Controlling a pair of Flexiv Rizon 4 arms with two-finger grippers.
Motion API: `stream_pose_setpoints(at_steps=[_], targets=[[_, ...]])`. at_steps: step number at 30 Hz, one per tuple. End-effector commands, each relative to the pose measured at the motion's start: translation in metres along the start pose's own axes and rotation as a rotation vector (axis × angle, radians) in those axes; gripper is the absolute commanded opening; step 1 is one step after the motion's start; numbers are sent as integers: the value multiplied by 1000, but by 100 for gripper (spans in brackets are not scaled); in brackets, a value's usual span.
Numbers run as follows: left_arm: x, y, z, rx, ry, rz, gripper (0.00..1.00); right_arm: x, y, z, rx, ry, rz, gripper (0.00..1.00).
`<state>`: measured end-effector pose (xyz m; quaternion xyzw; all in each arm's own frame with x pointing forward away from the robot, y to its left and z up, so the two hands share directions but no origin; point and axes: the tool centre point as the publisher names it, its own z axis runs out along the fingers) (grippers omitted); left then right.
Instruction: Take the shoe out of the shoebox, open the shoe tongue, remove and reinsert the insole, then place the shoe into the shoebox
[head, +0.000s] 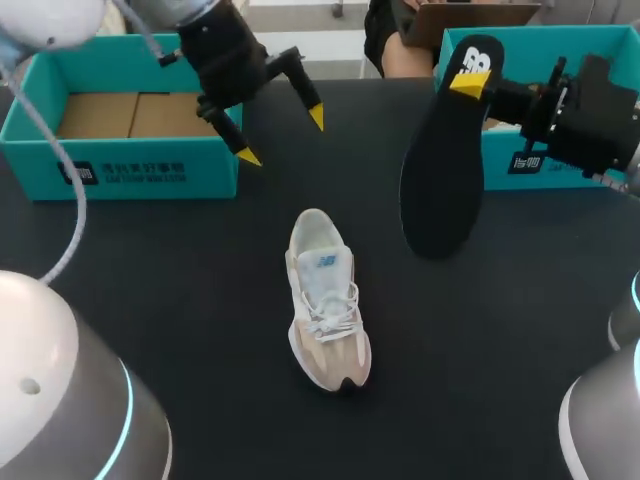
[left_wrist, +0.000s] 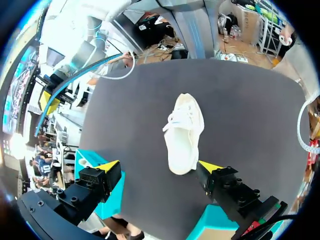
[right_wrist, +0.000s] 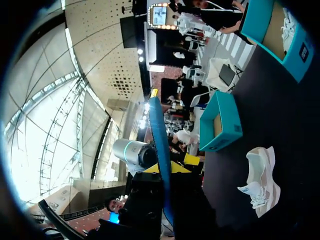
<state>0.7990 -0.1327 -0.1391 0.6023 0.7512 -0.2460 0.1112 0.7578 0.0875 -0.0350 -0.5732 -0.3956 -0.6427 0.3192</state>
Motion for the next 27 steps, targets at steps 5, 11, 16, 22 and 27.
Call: stream_pose_setpoints(at_steps=[5, 11, 16, 22, 27], targets=[[7, 1, -1, 0, -302, 2, 100, 0, 1, 10, -6, -3, 0, 0], [7, 1, -1, 0, -302, 2, 100, 0, 1, 10, -6, -3, 0, 0], [7, 1, -1, 0, -302, 2, 100, 0, 1, 10, -6, -3, 0, 0], [-2, -2, -5, -15, -524, 46, 100, -2, 7, 15, -2, -4, 41, 0], [-9, -3, -7, -37, -715, 100, 100, -13, 23, 22, 13, -22, 158, 0]])
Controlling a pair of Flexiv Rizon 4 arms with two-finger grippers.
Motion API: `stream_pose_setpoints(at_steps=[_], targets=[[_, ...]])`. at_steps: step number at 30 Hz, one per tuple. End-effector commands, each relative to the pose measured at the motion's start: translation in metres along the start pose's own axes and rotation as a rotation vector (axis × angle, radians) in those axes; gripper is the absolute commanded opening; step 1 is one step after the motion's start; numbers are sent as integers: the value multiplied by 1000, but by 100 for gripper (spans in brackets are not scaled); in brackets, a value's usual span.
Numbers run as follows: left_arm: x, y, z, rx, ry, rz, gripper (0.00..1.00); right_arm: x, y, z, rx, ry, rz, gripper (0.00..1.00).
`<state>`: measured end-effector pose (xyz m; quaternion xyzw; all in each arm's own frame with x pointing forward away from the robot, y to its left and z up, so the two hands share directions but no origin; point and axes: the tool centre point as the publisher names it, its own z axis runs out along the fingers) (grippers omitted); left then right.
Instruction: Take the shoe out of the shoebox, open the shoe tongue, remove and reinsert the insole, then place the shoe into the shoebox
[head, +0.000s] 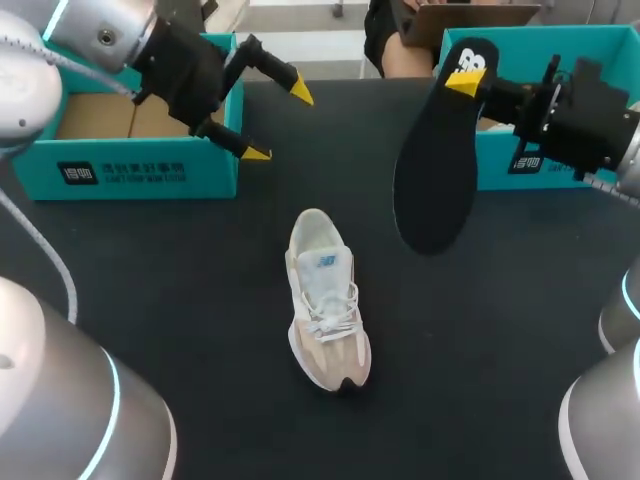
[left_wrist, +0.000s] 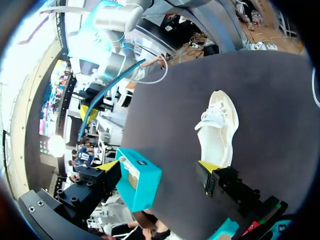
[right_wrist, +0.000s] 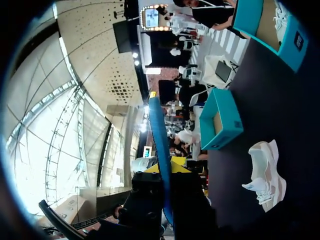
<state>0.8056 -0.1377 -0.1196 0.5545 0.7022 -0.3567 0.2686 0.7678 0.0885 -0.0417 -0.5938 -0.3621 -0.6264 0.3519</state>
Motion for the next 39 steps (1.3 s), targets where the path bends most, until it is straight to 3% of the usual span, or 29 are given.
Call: stream_pose_setpoints(at_steps=[1, 8, 14, 19, 23, 31, 39], targets=[[7, -3, 4, -39, -348, 82, 100, -5, 20, 19, 18, -17, 64, 0], [1, -10, 1, 10, -517, 154, 100, -17, 46, 35, 46, -12, 148, 0], [-1, -17, -1, -5, -627, 155, 100, -28, 56, 58, 61, 8, 206, 0], [-7, -21, 0, 1, -646, 159, 100, -38, 48, 73, 94, 33, 249, 0], [-12, -21, 0, 2, -644, 157, 100, -45, 33, 81, 147, -12, 286, 0], [-10, -21, 5, 20, -595, 165, 100, -54, 11, 91, 180, -71, 334, 0], [-11, -22, 9, 0, -552, 186, 100, -54, 11, 91, 180, -71, 334, 0]])
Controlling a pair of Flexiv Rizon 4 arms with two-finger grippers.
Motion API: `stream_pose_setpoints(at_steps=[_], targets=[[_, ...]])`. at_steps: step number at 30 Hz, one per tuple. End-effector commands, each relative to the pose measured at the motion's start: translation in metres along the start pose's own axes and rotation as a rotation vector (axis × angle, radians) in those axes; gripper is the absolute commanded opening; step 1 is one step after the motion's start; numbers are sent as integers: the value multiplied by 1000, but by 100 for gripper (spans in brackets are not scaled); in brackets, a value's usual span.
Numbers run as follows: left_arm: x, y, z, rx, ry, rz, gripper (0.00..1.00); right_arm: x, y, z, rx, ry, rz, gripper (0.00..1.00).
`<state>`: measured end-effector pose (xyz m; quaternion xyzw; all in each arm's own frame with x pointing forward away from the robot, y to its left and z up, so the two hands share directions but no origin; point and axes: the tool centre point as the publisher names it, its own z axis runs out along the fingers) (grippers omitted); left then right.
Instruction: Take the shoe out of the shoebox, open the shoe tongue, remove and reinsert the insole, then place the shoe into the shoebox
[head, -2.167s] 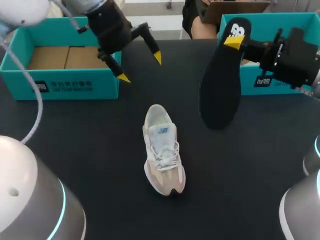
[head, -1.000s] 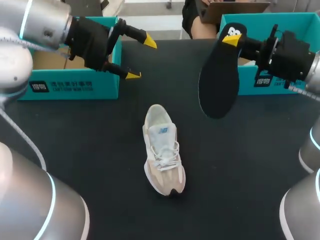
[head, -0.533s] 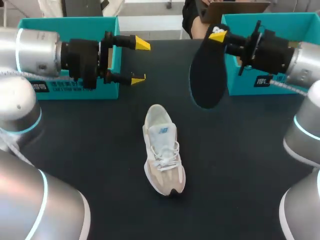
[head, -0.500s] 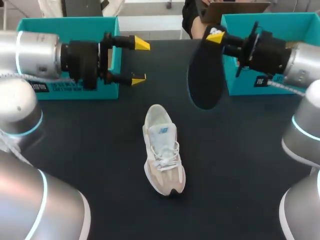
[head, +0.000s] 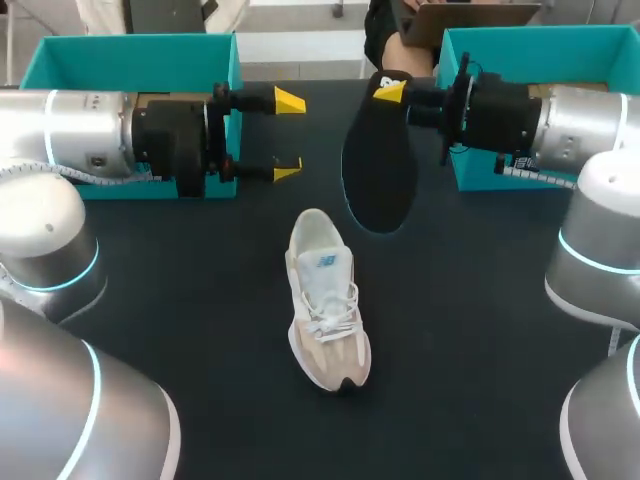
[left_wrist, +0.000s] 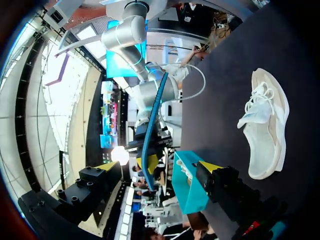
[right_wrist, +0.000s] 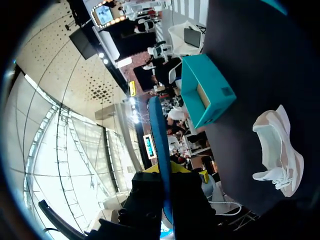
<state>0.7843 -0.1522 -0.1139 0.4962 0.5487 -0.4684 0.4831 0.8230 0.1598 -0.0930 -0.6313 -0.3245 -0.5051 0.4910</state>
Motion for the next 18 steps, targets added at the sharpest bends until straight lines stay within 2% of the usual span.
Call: stream_pose_setpoints(at_steps=[1, 8, 11, 12, 18], targets=[[-2, 2, 2, 3, 5, 1, 100, 1, 0, 3, -2, -6, 1, 0], [-2, 2, 2, 3, 5, 1, 100, 1, 0, 3, -2, -6, 1, 0], [6, -4, 10, 1, -33, 56, 100, -4, 10, 14, 7, -43, 36, 0], [8, -5, 11, 3, -34, 57, 100, -7, 12, 18, 9, -74, 59, 0], [19, -12, 11, 20, -27, 59, 100, -20, 17, 32, 9, -106, 85, 0]])
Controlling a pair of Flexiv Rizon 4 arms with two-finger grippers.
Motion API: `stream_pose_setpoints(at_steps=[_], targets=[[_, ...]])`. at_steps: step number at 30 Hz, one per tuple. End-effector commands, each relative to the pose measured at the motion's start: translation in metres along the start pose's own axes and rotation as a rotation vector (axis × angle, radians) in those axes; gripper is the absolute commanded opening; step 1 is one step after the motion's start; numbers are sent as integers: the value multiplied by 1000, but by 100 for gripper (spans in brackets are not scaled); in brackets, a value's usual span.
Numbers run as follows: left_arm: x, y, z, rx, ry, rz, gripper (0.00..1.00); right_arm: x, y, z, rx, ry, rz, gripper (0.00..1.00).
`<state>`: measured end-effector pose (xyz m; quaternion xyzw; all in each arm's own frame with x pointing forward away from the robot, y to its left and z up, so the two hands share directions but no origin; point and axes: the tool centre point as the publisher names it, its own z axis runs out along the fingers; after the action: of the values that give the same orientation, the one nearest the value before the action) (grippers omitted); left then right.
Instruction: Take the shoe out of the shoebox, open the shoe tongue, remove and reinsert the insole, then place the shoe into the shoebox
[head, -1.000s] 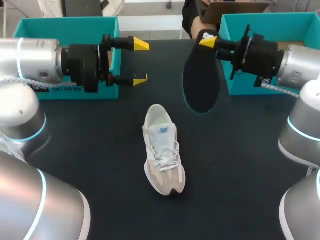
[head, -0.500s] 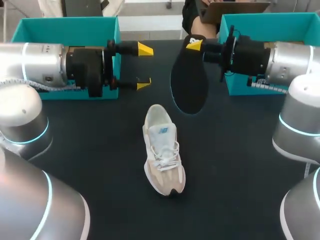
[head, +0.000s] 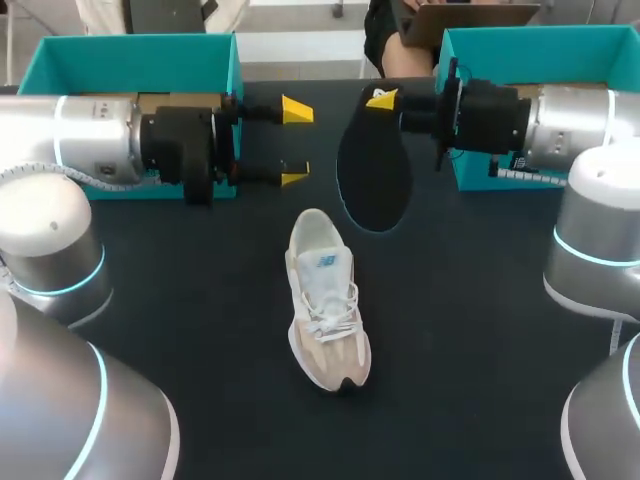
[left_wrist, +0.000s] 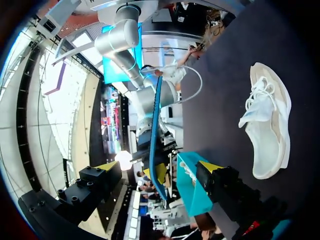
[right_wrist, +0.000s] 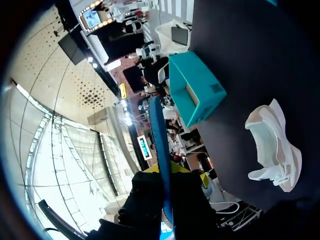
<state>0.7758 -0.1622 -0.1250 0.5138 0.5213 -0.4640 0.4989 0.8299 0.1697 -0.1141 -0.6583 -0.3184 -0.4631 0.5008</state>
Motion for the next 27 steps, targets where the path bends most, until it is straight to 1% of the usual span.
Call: stream_pose_setpoints(at_steps=[1, 5, 7, 8, 11, 17, 18, 20, 21, 22, 23, 27], targets=[[11, -5, 1, 2, 1, -9, 100, -1, 9, 23, 4, -39, 12, 0], [18, -6, 6, 5, -1, -11, 100, -5, 9, 33, 8, -67, 33, 0], [19, -7, 9, 0, -3, -11, 100, -5, 10, 40, 14, -106, 37, 0], [20, -8, 12, 3, -3, -16, 100, -5, 10, 45, 27, -108, 24, 0], [18, -10, 17, 10, -8, -19, 100, -6, 11, 52, 34, -112, 15, 0], [17, -10, 24, 15, -22, -25, 100, -11, 10, 61, 52, -110, 16, 0], [16, -10, 24, 15, -27, -27, 91, -12, 10, 61, 53, -111, 20, 0], [16, -10, 24, 14, -28, -26, 59, -14, 9, 62, 56, -115, 26, 0], [17, -9, 24, 13, -30, -27, 49, -14, 9, 62, 55, -116, 27, 0], [17, -9, 25, 12, -31, -28, 49, -15, 9, 62, 56, -117, 27, 0], [18, -8, 26, 11, -33, -30, 46, -15, 8, 63, 59, -118, 28, 0], [19, -7, 30, 5, -42, -30, 45, -16, 7, 66, 63, -114, 28, 0]])
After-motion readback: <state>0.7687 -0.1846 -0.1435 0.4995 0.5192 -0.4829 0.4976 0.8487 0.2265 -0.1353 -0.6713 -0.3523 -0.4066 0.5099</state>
